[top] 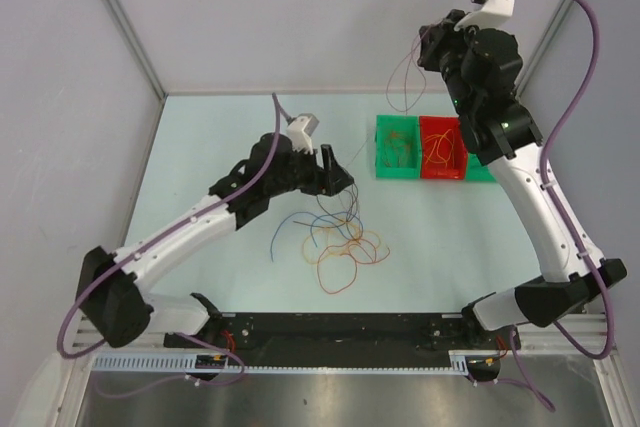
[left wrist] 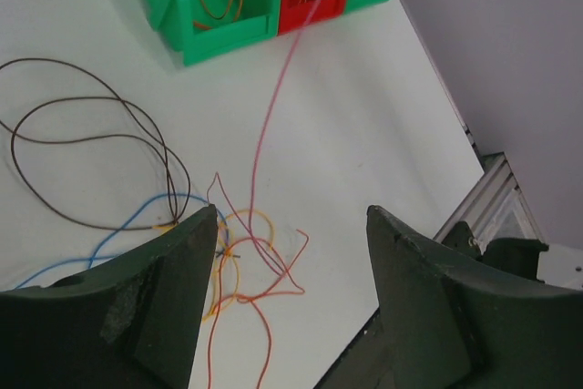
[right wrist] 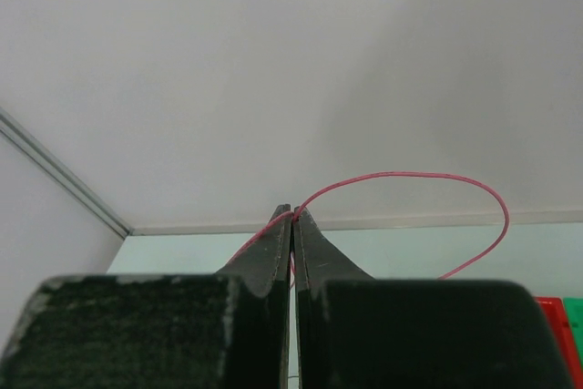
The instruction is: Untangle the cables
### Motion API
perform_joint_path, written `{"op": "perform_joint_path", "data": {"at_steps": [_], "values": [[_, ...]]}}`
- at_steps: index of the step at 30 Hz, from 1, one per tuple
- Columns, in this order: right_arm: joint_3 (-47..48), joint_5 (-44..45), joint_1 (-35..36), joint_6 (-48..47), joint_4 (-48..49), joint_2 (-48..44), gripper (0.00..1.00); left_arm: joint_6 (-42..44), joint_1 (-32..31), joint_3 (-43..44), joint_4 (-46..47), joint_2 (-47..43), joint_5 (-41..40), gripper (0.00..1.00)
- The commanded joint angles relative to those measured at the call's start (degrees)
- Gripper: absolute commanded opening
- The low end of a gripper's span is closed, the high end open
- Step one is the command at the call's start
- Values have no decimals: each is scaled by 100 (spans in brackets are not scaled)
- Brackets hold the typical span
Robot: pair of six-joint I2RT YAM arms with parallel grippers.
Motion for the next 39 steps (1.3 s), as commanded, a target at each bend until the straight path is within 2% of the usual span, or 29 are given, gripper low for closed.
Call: {"op": "perform_joint_path", "data": {"at_steps": [1,5,8,15,16,21,24,32,35,38,39], "values": [[-198,-359,-237,272,490,-397,0,-73,-171,631,305,599,-166,66],[-497,-605,-519,491,569,-668,0,-47,-268,1132,-64,1476,-325,44],[-751,-798,-773,658,631,-810,0,-20,-312,1396,-22,1751,-202,35],[-1078,-1142,-1099,896,719,-1065,0,-29,-646,2029,-12,2173,19,47],[-1095,-1177,-1134,931,727,-1082,0,-38,-690,2065,-108,2182,-43,53],[-1183,-1282,-1240,1027,763,-1118,0,-196,-787,1776,118,1771,-114,70],[-1210,-1335,-1257,1080,798,-1109,0,-135,-866,1555,312,1611,-123,76],[-1271,-1370,-1284,1168,789,-1153,0,-99,-1156,1931,454,2321,9,75],[-1262,-1370,-1319,1168,763,-1188,0,-91,-1296,2361,261,2760,-96,70],[-1271,-1405,-1371,1186,736,-1214,0,-134,-1393,2749,-108,3130,-246,56],[-1280,-1405,-1380,1203,719,-1223,0,-152,-1411,2785,-144,3192,-263,41]]}}
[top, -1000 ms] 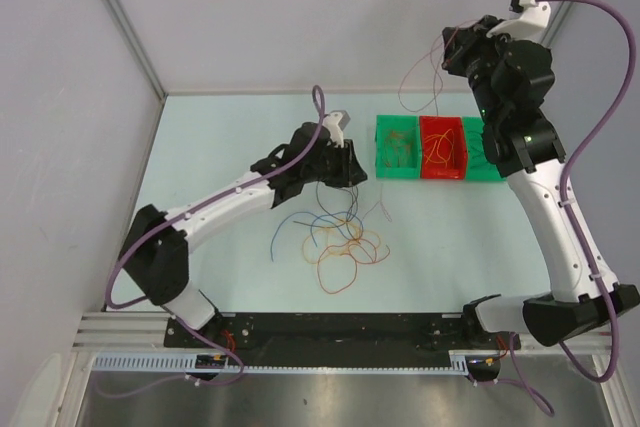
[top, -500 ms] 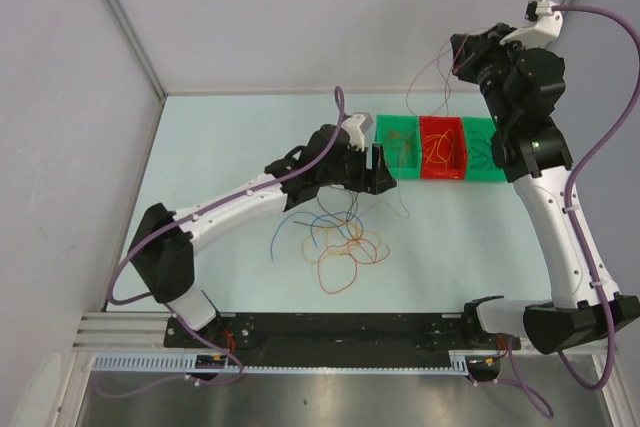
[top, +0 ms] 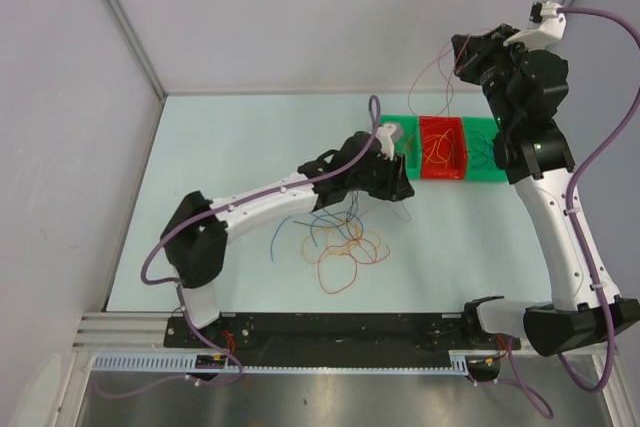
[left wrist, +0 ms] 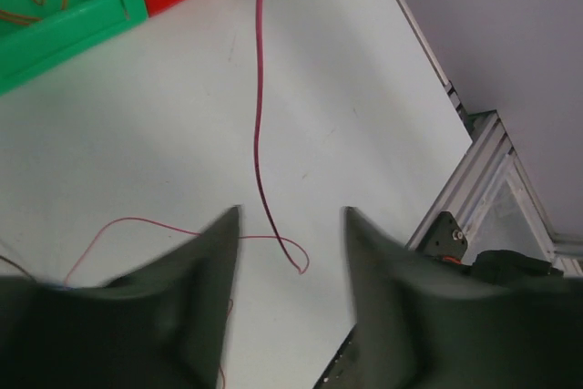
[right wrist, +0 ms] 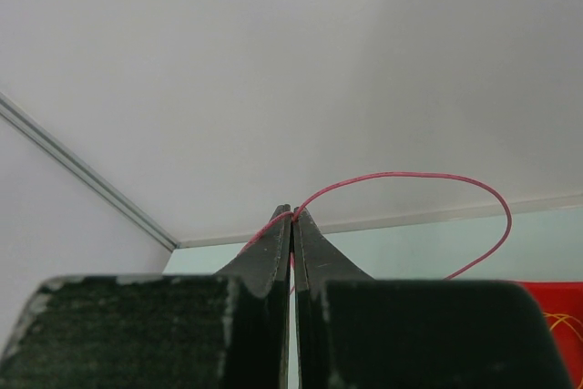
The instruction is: Untangle the cables
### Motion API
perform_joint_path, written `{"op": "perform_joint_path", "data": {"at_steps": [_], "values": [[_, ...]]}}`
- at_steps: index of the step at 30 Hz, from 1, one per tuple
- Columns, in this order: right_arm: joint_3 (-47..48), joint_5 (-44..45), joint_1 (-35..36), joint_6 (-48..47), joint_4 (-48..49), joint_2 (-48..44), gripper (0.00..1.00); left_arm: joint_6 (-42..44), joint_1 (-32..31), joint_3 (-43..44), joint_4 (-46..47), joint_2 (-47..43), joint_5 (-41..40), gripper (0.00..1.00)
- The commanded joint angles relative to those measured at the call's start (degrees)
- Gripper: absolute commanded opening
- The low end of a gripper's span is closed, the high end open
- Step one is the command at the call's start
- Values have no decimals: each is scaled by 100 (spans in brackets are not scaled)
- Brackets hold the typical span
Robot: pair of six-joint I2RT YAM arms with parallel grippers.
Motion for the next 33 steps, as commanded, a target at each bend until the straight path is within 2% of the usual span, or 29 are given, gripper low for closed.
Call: {"op": "perform_joint_path", "data": {"at_steps": [1,2,3,4,7,12,16,25,33], "values": [[-6,-79,-89,91,142,-229,0,-67,-122,521,-196,305,-113,29],[-32,-79,-97,91,142,-237,0,-76,-139,556,-188,314,-130,19],[-58,-88,-115,117,142,-264,0,-67,-157,574,-179,280,-278,3],[-76,-96,-141,143,142,-264,0,-50,-192,600,-196,236,-358,0],[-164,-123,-168,187,159,-308,0,91,-236,889,-555,51,-682,0],[-147,-140,-229,196,133,-334,0,276,-245,1970,-1627,-256,-895,0],[-164,-140,-282,223,107,-352,0,495,-245,2944,-2103,-441,-912,0],[-208,-44,-370,284,36,-457,0,1461,-227,5054,-2771,305,-904,0],[-225,-35,-598,354,27,-291,0,1550,97,5127,-2131,753,-544,0]]}}
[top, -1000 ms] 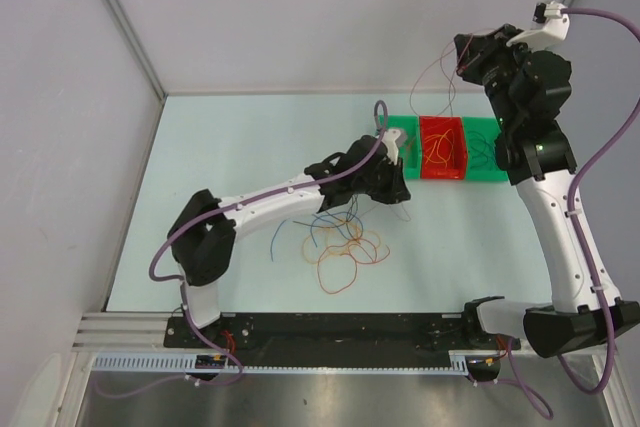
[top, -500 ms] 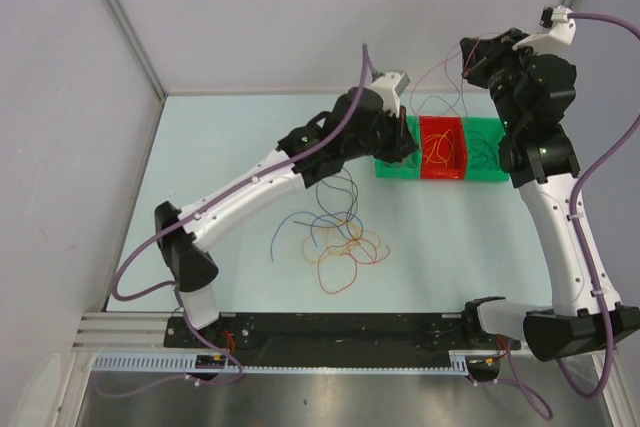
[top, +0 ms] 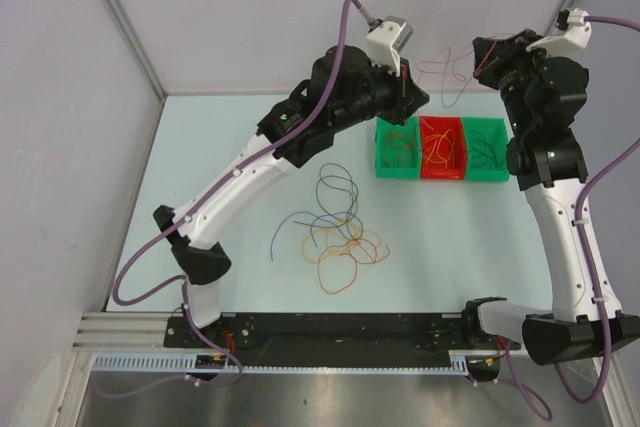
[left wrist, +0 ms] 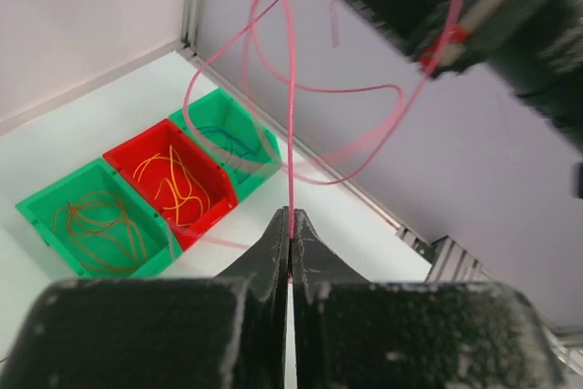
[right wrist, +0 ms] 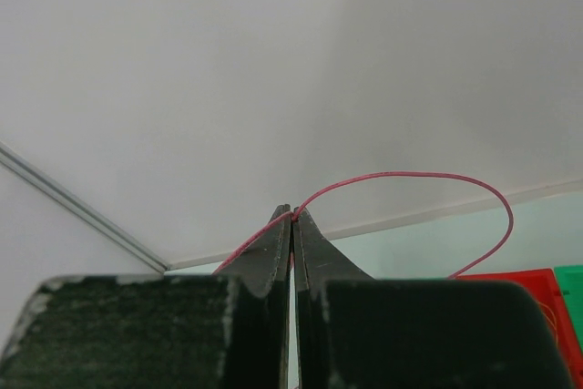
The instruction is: Untangle the cables
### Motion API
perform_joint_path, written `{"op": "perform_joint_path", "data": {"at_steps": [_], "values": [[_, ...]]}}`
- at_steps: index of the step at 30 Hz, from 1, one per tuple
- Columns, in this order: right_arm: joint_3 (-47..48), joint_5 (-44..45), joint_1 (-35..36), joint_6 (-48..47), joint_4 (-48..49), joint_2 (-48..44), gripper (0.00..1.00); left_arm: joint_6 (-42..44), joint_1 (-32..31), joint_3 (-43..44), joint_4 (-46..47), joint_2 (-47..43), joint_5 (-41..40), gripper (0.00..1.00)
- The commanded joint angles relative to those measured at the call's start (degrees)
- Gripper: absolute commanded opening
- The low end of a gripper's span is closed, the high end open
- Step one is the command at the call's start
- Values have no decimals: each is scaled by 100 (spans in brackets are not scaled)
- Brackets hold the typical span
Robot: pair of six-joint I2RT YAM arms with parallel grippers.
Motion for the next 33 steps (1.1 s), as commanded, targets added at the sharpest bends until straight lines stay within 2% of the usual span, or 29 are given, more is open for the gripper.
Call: {"op": "perform_joint_path", "data": {"at_steps": [1,15,25,33], "values": [[-18,13,-142,114,137,51,0,206,251,117,383,373,280,0],[-571,-338,-195,193,488,552,0,180,919,47,1395,1138,834,0],[-897,-452,-186,132,690,982,0,22,1218,-84,2501,2017,1318,0],[-1081,-514,-133,79,770,1360,0,-40,1332,-94,2634,2483,1230,0]]}}
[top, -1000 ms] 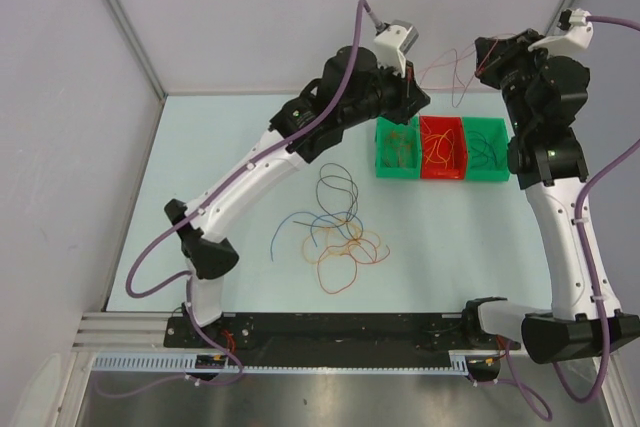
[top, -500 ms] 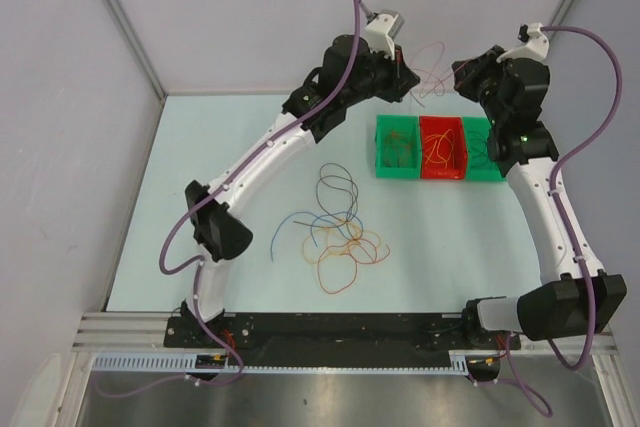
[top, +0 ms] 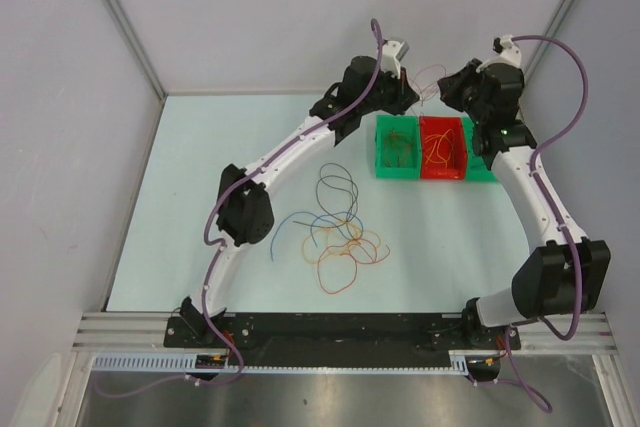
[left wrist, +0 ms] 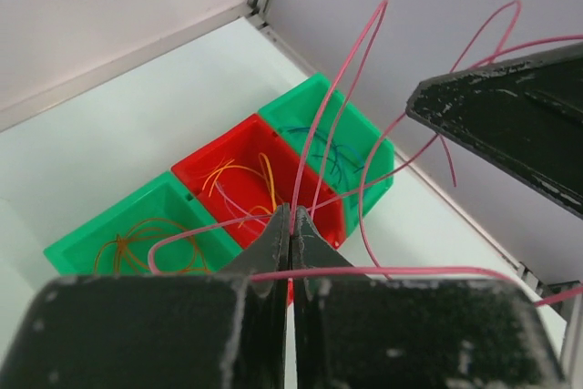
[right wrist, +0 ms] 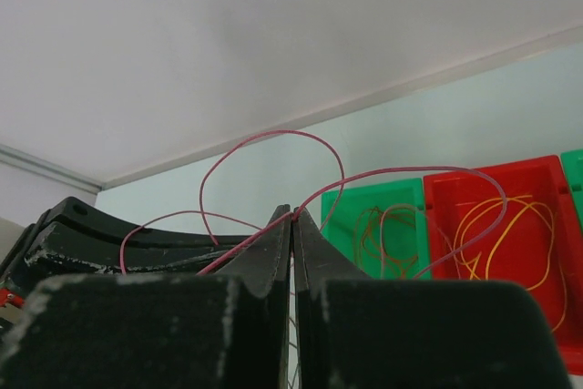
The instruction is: Untangle the cables
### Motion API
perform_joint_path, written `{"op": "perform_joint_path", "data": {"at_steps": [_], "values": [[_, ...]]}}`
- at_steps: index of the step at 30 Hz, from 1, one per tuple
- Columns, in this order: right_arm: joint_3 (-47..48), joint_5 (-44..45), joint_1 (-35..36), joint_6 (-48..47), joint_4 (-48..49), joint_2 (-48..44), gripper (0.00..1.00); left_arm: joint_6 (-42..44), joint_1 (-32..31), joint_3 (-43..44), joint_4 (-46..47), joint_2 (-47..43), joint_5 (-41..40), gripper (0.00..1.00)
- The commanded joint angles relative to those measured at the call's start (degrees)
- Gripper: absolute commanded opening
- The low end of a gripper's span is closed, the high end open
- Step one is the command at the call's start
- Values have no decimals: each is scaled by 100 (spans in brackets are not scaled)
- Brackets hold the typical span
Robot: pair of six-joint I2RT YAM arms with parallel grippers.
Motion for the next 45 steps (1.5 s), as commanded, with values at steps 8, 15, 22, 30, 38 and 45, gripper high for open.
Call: {"op": "perform_joint_path", "data": {"at_steps": [8,15,22,30,38,45], "values": [[-37,-163,105,-50,379,383,0,-95,185,-24,352,133,-53,0],[-37,-75,185,-41,581,295,0,-69,265,-226,370,-535,69,0],[-37,30,273,12,643,75,0,-33,256,-209,229,-799,148,0],[-37,110,352,12,625,-66,0,-68,256,-200,247,-897,192,0],[-37,110,413,108,581,127,0,-139,256,-454,343,-668,166,0],[-45,153,483,21,467,453,0,-86,265,-507,326,-334,78,0]]}}
